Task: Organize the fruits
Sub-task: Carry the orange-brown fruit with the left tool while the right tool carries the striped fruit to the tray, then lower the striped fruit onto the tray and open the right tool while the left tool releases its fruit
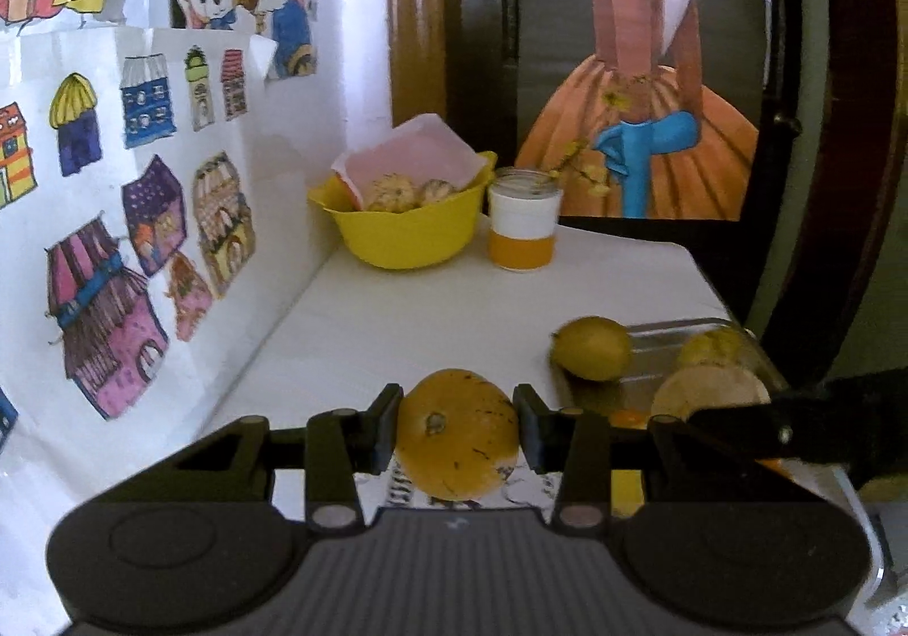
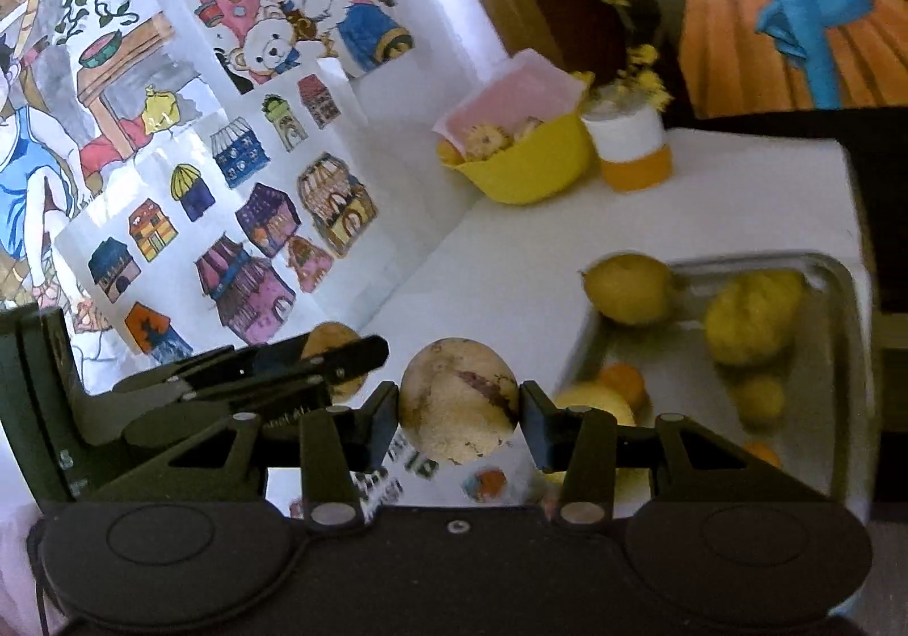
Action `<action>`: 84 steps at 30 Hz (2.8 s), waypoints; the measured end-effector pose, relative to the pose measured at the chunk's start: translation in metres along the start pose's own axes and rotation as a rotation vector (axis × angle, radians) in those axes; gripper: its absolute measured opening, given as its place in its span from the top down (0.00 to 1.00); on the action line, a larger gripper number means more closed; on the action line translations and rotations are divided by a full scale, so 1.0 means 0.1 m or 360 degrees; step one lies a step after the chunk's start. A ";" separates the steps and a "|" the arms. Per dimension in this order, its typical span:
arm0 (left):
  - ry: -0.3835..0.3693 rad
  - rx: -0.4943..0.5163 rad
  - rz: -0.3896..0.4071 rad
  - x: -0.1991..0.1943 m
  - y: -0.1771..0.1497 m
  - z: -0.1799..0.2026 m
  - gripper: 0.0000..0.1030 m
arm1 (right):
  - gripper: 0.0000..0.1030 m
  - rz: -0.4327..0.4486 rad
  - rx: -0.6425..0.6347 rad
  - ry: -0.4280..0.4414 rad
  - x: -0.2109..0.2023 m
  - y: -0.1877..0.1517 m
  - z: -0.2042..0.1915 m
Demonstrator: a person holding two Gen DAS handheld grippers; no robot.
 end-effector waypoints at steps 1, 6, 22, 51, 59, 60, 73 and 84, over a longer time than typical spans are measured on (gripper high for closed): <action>-0.0009 0.0007 -0.0001 -0.01 -0.02 0.04 0.56 | 0.54 0.0002 0.0015 -0.0007 -0.05 -0.05 0.03; -0.0060 0.0028 -0.0017 -0.06 -0.11 0.24 0.56 | 0.54 0.0010 0.0095 -0.0051 -0.26 -0.26 0.22; -0.0229 0.0030 -0.0125 -0.12 -0.44 0.76 0.56 | 0.54 0.0071 0.0130 -0.0196 -0.68 -0.61 0.59; -0.0276 -0.0029 -0.0274 0.02 -0.82 0.94 0.56 | 0.54 0.0064 0.0113 -0.0299 -0.63 -0.94 0.84; -0.0266 -0.0059 -0.0290 0.05 -0.90 0.89 0.55 | 0.54 0.0062 -0.0031 -0.0371 -0.54 -0.98 0.78; -0.0266 -0.0055 -0.0287 0.05 -0.90 0.89 0.55 | 0.53 0.0064 -0.0050 -0.0380 -0.53 -0.98 0.77; -0.0303 -0.0093 -0.0215 -0.03 -0.93 0.84 0.36 | 0.46 0.0176 -0.0180 -0.0497 -0.50 -1.13 0.66; -0.0282 -0.0231 -0.0072 -0.33 -0.93 0.58 0.15 | 0.22 0.0337 -0.0234 -0.0560 -0.72 -1.25 0.44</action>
Point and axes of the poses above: each gripper's, at about its wrist camera, not at the fingertips, and x roughly the way its jaws point, z to its right, y to its top, the point moved 2 cm from there along x, roughly the way its jaws point, and after that the axes turned 4 degrees about y, right-handed, at the moved point
